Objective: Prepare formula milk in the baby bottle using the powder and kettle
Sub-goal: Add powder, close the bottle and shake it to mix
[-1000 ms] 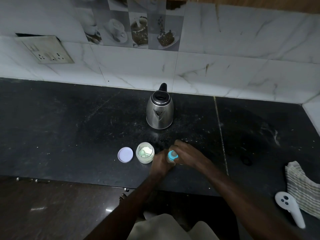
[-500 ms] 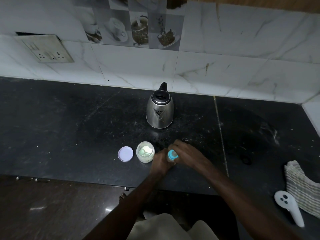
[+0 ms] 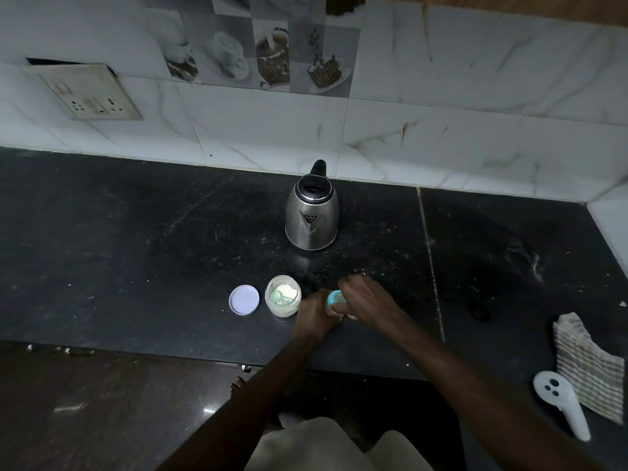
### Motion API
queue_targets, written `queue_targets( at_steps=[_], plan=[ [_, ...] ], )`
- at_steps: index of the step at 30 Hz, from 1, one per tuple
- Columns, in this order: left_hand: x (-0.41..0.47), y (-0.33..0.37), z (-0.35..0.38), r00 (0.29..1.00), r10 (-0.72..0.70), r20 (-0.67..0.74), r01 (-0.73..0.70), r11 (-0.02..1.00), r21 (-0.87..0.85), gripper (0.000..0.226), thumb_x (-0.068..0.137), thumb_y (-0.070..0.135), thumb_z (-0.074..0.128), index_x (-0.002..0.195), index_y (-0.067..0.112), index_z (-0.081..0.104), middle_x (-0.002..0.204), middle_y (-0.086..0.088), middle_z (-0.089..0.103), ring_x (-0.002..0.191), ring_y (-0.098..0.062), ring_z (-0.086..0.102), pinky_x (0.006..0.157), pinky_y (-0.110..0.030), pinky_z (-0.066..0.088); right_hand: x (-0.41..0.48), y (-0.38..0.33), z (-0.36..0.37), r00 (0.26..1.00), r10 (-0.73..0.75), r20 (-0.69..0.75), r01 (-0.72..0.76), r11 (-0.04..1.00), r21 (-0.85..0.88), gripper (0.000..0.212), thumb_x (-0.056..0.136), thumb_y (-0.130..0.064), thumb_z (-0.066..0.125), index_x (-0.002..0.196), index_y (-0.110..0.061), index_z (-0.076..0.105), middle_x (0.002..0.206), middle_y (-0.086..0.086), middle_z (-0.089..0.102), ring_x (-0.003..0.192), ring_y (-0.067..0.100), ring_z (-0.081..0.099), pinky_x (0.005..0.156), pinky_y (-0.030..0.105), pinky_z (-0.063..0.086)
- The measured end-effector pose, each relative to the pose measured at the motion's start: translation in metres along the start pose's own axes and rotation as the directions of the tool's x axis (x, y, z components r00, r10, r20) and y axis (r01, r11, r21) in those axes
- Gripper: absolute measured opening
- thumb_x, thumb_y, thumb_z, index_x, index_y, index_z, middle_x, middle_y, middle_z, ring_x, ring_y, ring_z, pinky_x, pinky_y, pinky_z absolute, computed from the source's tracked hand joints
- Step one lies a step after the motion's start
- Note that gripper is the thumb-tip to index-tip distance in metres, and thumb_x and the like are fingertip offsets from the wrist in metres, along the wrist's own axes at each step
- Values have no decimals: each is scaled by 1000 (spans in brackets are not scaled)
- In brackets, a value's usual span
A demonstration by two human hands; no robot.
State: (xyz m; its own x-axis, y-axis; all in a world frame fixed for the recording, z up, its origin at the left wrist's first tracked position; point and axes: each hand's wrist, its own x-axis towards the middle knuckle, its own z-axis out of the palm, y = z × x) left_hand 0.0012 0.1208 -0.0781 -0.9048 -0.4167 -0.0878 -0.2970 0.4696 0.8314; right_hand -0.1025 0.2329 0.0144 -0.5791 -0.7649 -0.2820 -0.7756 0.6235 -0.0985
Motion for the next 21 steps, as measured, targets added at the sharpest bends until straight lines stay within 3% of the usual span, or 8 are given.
queue_targets(
  at_steps=[3,6,8,11,13,17,21],
  plan=[
    [1,-5,3,1000,-14,14,15,1000,-20,43,72,30,90,109,19,71,102,2,78,88,-8,70,75,-24,52,-1,1,-1,996,-84,-15,85,991,107,47,88,-34,75,127,-12,61,121,8,59,101,27,66,81,38,51],
    [1,-6,3,1000,-26,4,27,999,-46,40,72,24,92,105,16,72,102,1,78,92,-9,73,78,-18,52,-2,4,1,977,-214,7,210,964,162,36,86,-17,73,121,-9,68,115,11,61,97,27,66,86,40,54],
    [1,-4,2,1000,-14,7,14,999,-49,37,73,22,91,103,16,72,100,1,78,88,-9,71,74,-13,47,-2,0,-3,991,-133,31,129,987,100,35,88,-28,73,117,-9,67,115,10,62,100,28,66,85,38,52],
    [0,-3,1,1000,6,3,-6,1000,-24,35,74,25,87,105,17,72,98,0,77,86,-13,71,73,-27,52,1,-7,-9,997,30,76,-28,999,-27,49,92,-53,65,113,-9,67,114,12,66,102,32,67,82,38,50],
    [2,-6,1,1000,10,1,-10,1000,-20,36,74,27,87,104,16,72,97,0,77,85,-15,71,72,-31,54,-2,-10,-13,994,60,92,-57,998,-31,53,92,-57,64,118,-10,67,117,11,65,104,33,67,83,40,52],
    [0,-6,2,1000,8,19,-6,995,-95,38,73,26,95,98,25,67,96,9,73,84,11,66,72,-4,41,-10,-12,-8,996,-67,59,62,995,75,35,93,-29,68,126,-20,62,121,5,55,103,30,68,83,43,57],
    [-1,-3,1,1000,1,22,2,993,-119,34,74,21,94,99,19,70,93,9,71,86,18,64,70,-1,40,-9,-11,-8,995,-69,73,66,997,31,37,91,-24,70,126,-14,64,120,8,57,100,29,68,84,42,57]
  ],
)
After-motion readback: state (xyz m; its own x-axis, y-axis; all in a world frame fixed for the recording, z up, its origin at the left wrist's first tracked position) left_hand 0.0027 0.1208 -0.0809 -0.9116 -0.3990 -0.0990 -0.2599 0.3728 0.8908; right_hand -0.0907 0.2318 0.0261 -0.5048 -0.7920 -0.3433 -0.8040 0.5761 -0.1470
